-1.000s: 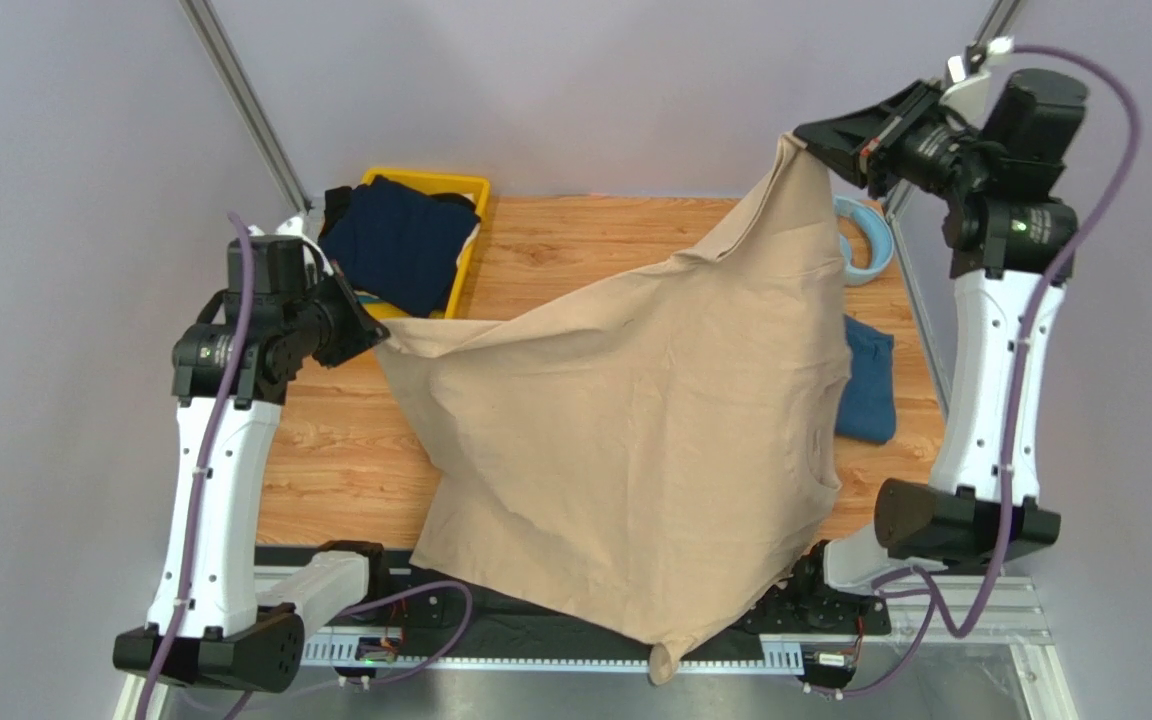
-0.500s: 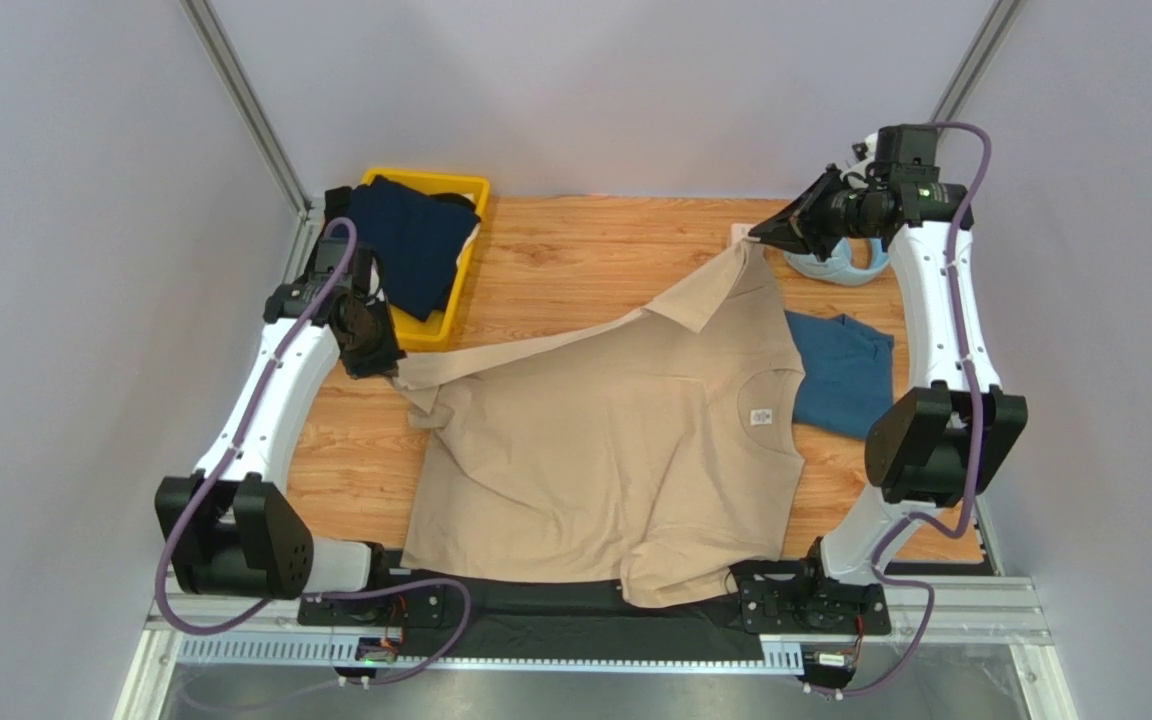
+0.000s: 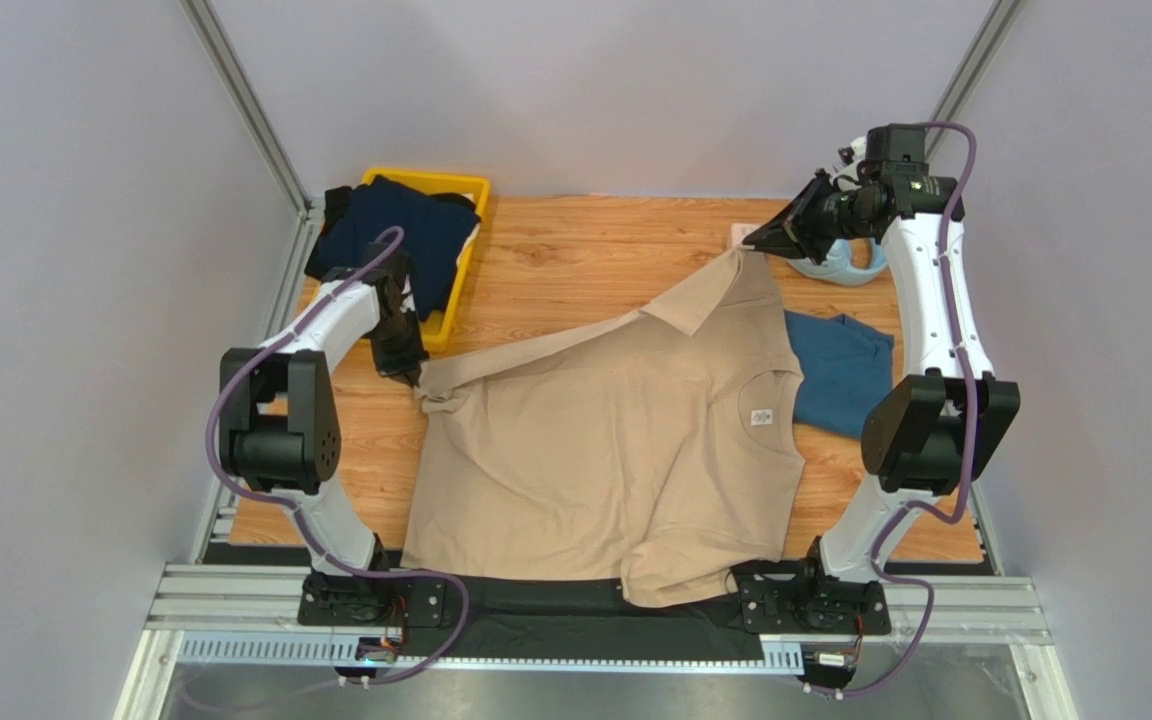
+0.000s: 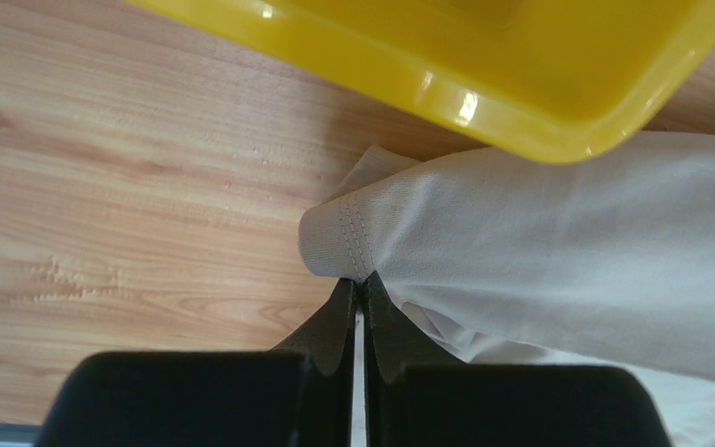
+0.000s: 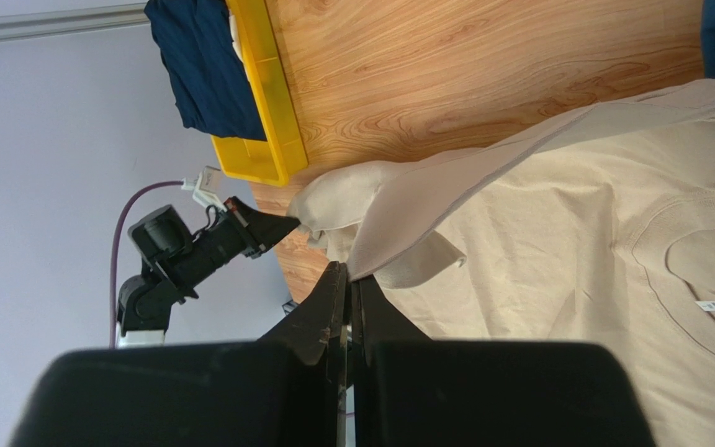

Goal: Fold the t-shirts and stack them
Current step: Flatten out the tshirt

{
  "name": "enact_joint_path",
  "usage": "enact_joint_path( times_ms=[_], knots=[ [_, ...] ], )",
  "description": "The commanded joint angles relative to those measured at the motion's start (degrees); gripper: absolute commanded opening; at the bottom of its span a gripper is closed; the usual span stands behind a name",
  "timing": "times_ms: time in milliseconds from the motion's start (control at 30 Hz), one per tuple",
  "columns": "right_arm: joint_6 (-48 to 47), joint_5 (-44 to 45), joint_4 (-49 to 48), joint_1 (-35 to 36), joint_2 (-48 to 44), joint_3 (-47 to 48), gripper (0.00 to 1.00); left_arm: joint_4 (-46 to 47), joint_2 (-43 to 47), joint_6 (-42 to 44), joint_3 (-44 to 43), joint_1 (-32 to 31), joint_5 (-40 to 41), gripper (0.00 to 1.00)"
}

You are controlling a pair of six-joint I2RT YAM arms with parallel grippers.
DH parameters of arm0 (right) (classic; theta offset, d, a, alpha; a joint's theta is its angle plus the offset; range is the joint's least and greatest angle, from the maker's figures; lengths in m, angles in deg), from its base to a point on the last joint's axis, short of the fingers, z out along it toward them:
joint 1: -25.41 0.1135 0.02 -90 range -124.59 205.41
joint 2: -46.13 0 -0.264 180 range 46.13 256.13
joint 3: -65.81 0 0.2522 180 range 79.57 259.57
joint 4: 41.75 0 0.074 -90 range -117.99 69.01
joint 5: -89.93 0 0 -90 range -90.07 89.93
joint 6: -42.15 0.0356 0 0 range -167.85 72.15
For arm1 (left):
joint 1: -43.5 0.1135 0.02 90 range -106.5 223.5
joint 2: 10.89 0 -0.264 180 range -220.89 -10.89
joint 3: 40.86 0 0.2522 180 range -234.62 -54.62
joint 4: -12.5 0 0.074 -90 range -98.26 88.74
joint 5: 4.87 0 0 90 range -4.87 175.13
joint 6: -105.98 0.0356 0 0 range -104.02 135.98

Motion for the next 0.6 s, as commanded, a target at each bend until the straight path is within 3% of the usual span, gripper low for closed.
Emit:
enact_joint_path(
  times_ms=[0, 567],
  knots=[
    [-0.78, -2.23, 0.86, -0.02, -1.25, 3.68, 0.00, 3.11, -2.82, -1.20, -3.53, 0.08, 0.49, 0.00],
    [0.18, -3.63, 1.12, -0.10, -0.28, 5.80, 0.00, 0.31, -21.80, -0.14, -25.76, 0.52, 5.16, 0.00]
  ],
)
